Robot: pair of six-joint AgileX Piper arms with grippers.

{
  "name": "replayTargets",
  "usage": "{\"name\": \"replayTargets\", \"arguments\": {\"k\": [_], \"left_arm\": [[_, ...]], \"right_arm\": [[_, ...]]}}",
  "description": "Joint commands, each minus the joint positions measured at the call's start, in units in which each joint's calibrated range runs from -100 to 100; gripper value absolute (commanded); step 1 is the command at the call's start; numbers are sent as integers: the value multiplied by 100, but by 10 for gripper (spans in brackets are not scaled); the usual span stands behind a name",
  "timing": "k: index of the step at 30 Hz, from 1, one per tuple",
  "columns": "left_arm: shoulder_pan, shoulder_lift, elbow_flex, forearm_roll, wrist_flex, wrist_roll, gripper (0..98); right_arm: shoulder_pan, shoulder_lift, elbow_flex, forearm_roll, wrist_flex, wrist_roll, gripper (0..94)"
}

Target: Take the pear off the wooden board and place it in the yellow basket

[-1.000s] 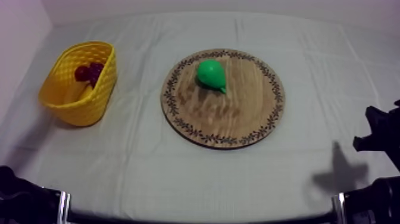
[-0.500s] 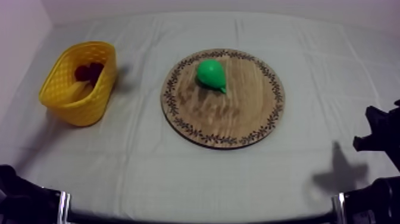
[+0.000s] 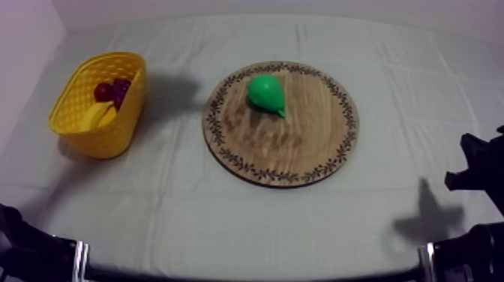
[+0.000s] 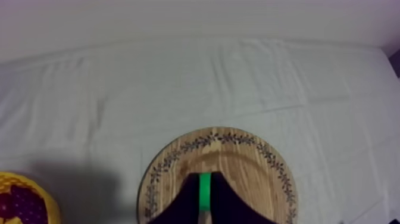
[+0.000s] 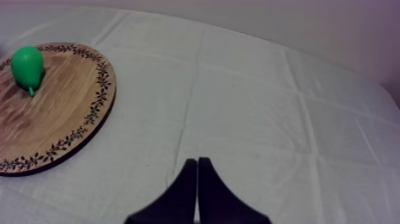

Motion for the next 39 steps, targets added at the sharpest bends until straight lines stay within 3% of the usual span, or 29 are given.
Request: {"name": "replayTargets", "arguments": {"k": [1, 10, 13, 16, 27, 39], "left_arm": [[13, 75, -137, -7, 98, 100, 188], [34, 404, -663, 16, 637, 444, 496], [11, 503, -864, 141, 937, 608, 658], [-1, 601, -1076, 258, 1287, 667, 740], [-32, 907, -1591, 595, 2285, 639, 845], [120, 1383, -1129, 633, 2316, 623, 832]], "right_arm": [[2, -5, 5, 2, 1, 1, 3], [2, -5, 5, 2, 1, 1, 3], [2, -5, 5, 2, 1, 1, 3], [2, -5, 5, 2, 1, 1, 3], [2, -5, 5, 2, 1, 1, 3], [2, -5, 5, 2, 1, 1, 3]]}}
